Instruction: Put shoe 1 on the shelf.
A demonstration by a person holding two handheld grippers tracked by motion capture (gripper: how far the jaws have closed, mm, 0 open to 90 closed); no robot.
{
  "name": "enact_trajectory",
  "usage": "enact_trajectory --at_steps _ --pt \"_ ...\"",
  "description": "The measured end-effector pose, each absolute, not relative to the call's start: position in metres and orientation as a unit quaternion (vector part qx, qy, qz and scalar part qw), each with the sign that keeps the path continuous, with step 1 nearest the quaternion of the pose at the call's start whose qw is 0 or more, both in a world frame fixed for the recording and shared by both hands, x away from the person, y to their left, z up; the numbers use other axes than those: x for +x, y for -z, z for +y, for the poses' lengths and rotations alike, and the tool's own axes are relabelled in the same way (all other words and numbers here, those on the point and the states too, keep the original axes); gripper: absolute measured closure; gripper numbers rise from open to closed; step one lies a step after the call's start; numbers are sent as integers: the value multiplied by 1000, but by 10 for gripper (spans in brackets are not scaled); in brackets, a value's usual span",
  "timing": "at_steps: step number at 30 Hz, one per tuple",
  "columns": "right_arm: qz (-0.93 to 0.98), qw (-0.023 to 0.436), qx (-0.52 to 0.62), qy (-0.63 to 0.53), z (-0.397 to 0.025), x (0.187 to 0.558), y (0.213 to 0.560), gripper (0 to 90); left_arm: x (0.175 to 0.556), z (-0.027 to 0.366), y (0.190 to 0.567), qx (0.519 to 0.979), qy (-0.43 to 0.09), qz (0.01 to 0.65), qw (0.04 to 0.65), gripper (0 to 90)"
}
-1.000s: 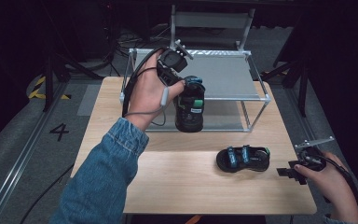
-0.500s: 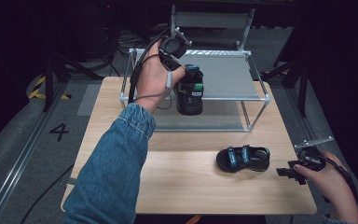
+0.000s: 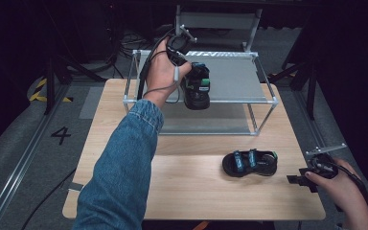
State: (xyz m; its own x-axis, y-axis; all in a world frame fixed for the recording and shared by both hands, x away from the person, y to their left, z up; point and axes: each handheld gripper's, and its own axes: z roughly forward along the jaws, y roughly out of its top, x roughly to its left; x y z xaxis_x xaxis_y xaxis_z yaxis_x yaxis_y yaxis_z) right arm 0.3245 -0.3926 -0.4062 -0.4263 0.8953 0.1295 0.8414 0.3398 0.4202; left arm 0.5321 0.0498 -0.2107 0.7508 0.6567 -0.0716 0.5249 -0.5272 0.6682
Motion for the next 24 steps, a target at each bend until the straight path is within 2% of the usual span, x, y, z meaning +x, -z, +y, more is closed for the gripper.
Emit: enact_trajectory --at_steps 20,23,24 --pt "810 60 544 -213 -401 315 411 343 561 46 229 876 -102 339 328 696" --pt "811 58 543 -210 -401 316 412 342 558 45 227 870 -111 351 328 637" --pt "811 59 542 -211 -400 316 412 342 556 44 226 870 -125 350 325 581"
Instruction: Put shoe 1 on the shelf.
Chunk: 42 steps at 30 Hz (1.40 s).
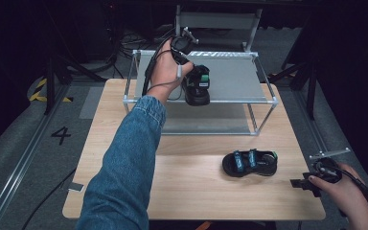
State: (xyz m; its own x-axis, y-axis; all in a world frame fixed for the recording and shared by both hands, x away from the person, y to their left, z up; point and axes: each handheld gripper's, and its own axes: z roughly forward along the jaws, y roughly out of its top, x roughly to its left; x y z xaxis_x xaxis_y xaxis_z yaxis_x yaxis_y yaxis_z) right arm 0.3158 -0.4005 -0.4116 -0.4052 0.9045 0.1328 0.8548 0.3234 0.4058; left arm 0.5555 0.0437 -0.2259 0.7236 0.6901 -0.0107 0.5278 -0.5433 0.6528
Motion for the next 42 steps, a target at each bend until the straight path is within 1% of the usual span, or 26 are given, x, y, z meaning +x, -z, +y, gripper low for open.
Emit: enact_trajectory --at_steps 5,8,11,12,13,15,16,18,19,20,22,28,29,34,42 --pt "814 60 538 -210 -398 317 412 342 542 46 215 859 -150 350 343 402" --pt "815 60 536 -210 -396 318 411 342 528 50 205 853 -151 345 361 392" --pt "816 60 534 -212 -394 319 409 340 520 52 200 851 -154 341 367 404" --pt "818 61 533 -210 -394 320 409 340 508 55 194 851 -154 338 371 411" --pt "818 61 532 -210 -393 321 409 339 502 55 192 850 -149 338 374 421" --pt "819 61 530 -212 -390 322 409 336 491 56 190 858 -135 331 368 511" --pt "820 62 527 -213 -389 323 409 336 484 56 189 861 -133 328 364 529" --pt "821 61 526 -213 -387 325 409 336 472 55 190 867 -125 320 359 618" --pt "822 60 525 -213 -386 326 410 336 472 55 190 867 -125 320 359 641" --pt "824 62 523 -211 -386 326 410 336 461 54 192 871 -114 312 362 679" --pt "824 60 523 -209 -385 328 410 336 451 52 197 873 -103 306 366 738" --pt "826 59 521 -209 -383 329 410 336 440 49 214 873 -77 299 379 858" --pt "826 59 520 -208 -383 330 410 336 437 48 220 872 -63 297 383 870" --pt "827 57 520 -209 -382 330 411 336 431 44 233 877 -48 291 380 893" --pt "827 57 518 -208 -381 331 413 336 435 38 255 870 -49 306 383 900"
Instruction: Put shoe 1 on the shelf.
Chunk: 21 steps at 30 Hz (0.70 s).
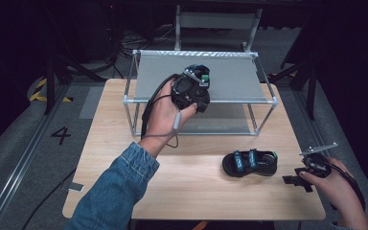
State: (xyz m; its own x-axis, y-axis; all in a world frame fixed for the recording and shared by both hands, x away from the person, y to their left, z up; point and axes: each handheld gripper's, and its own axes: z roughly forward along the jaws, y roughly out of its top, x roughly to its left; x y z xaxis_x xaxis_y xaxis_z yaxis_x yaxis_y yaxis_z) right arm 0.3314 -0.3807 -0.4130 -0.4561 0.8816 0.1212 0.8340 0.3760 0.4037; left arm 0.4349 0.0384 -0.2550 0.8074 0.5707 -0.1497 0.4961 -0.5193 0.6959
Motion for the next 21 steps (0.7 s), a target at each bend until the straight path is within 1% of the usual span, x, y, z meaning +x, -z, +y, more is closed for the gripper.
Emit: enact_trajectory --at_steps 3,5,9,12,14,15,18,21 --pt "828 58 518 -207 -381 332 413 336 437 39 259 865 -57 317 384 900" --pt "827 57 519 -207 -381 332 414 336 438 40 260 866 -75 322 376 900" --pt "828 56 518 -206 -381 332 414 336 442 43 262 860 -84 332 377 900" --pt "829 55 518 -205 -380 332 414 336 446 44 264 860 -99 335 372 900" --pt "829 54 518 -206 -380 332 414 336 446 45 266 856 -118 342 370 900" --pt "828 55 518 -206 -381 332 414 336 447 45 267 856 -121 341 369 900" --pt "829 57 518 -205 -381 332 414 336 450 49 268 851 -106 348 379 900" --pt "829 56 518 -204 -380 332 415 336 452 48 267 850 -107 349 379 900"
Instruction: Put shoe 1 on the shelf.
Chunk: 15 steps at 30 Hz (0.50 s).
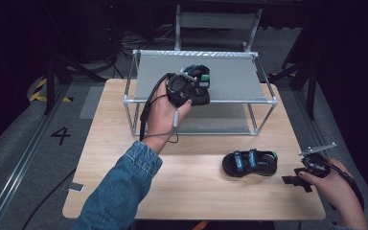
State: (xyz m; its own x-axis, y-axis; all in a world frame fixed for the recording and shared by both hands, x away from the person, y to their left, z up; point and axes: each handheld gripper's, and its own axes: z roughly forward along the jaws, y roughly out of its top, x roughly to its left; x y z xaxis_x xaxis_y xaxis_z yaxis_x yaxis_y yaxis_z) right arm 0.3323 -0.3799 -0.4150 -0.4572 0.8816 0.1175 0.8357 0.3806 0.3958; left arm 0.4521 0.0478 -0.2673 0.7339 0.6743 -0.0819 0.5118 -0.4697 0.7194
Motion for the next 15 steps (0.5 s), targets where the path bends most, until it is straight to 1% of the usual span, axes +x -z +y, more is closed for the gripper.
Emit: enact_trajectory --at_steps 15 --pt "829 54 518 -203 -381 333 416 336 475 39 266 840 -146 368 371 900"
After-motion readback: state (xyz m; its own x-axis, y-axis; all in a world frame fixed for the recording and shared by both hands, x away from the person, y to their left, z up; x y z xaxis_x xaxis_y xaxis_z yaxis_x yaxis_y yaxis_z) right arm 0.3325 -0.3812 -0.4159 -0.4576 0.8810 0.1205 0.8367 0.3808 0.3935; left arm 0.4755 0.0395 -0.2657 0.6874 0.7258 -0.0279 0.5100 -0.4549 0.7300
